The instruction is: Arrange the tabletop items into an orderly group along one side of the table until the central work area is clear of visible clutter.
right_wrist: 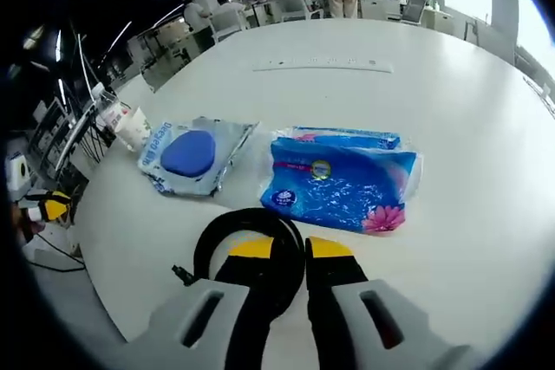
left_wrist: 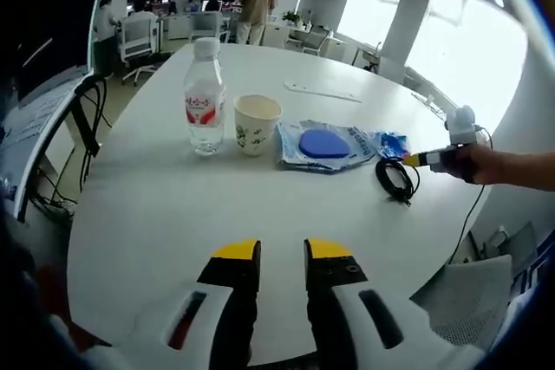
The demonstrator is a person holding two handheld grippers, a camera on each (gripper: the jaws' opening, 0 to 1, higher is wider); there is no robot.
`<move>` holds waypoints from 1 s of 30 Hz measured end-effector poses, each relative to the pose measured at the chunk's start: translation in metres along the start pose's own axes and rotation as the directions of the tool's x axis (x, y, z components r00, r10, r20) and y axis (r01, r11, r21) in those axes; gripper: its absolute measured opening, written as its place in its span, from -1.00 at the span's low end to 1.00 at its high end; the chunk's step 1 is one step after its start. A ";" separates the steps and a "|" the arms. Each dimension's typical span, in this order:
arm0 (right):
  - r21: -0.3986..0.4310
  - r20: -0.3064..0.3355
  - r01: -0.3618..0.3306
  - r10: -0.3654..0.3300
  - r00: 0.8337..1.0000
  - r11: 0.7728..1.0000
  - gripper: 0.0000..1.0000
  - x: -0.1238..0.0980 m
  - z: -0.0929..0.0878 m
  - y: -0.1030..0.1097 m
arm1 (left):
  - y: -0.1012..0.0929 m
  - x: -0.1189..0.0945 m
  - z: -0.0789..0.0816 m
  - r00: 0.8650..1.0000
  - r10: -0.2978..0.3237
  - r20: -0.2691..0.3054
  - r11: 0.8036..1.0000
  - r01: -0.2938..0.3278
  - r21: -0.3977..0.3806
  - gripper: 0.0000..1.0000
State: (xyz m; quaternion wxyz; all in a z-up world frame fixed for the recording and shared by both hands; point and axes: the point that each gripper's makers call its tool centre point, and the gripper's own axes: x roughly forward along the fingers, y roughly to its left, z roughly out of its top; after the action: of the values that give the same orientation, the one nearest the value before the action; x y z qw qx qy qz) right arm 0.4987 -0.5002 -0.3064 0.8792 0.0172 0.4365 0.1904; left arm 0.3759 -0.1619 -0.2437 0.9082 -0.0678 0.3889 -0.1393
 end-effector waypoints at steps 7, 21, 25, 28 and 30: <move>-0.078 -0.030 0.009 -0.011 0.999 0.997 -0.91 0.001 -0.006 0.005 | 0.002 -0.002 0.002 1.000 0.002 0.007 1.000 -0.002 -0.008 -0.64; -0.114 -0.044 -0.009 0.004 0.999 0.993 -0.95 0.000 -0.012 0.021 | 0.000 -0.002 0.001 1.000 -0.004 0.006 1.000 0.004 -0.007 -0.65; -0.109 -0.041 -0.007 0.003 0.999 0.994 -0.95 0.002 -0.011 0.023 | 0.001 -0.003 0.002 1.000 -0.006 0.009 1.000 0.006 -0.001 -0.64; -0.111 -0.043 -0.014 0.009 0.999 0.994 -0.95 0.007 -0.010 0.023 | 0.002 -0.004 0.002 1.000 -0.005 0.011 1.000 0.005 -0.001 -0.64; -0.115 -0.047 -0.012 0.007 0.999 0.993 -0.95 0.007 -0.010 0.022 | 0.004 -0.005 0.004 1.000 -0.003 0.013 1.000 0.003 -0.003 -0.64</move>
State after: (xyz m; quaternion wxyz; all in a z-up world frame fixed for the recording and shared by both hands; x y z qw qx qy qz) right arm 0.4875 -0.4787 -0.3136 0.8675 -0.0359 0.4449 0.2197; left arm 0.3759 -0.1566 -0.2385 0.9104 -0.0706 0.3831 -0.1395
